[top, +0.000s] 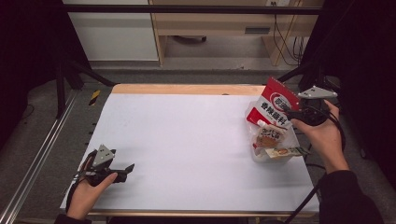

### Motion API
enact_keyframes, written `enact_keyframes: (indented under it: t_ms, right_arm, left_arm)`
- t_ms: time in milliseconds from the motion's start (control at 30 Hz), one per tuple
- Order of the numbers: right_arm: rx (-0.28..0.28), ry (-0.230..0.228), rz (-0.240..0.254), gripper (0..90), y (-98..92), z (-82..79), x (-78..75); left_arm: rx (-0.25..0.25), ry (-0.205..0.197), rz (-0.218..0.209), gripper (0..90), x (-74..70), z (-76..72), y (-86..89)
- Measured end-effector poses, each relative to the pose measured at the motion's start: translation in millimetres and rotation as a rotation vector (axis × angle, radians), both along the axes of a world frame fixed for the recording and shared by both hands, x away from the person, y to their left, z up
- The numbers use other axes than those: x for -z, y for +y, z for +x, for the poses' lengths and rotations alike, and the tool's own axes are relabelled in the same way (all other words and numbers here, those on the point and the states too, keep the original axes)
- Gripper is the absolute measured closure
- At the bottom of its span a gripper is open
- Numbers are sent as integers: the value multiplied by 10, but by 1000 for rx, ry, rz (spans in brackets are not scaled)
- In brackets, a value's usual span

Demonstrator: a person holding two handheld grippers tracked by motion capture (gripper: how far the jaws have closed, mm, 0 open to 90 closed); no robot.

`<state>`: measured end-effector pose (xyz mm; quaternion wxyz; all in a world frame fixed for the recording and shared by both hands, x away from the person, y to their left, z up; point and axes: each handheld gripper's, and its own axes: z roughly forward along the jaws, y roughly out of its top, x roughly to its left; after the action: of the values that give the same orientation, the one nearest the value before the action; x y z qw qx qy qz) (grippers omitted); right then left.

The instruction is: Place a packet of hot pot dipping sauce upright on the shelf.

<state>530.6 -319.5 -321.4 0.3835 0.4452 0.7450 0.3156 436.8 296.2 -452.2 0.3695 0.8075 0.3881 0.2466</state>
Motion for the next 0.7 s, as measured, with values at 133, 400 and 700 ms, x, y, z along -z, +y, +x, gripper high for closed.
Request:
enact_keyframes:
  t_ms: [133,400,700]
  right_arm:
    - [-5,-49,-9,200,124,-96,-110]
    - [-70,-74,10,123,459,-324,-302]
    - [-196,-25,43,83,1034,-676,-90]
  left_arm:
    - [7,4,5,92,10,3,-13]
    - [5,1,7,92,3,1,-8]
    - [4,1,5,89,-1,-6,3]
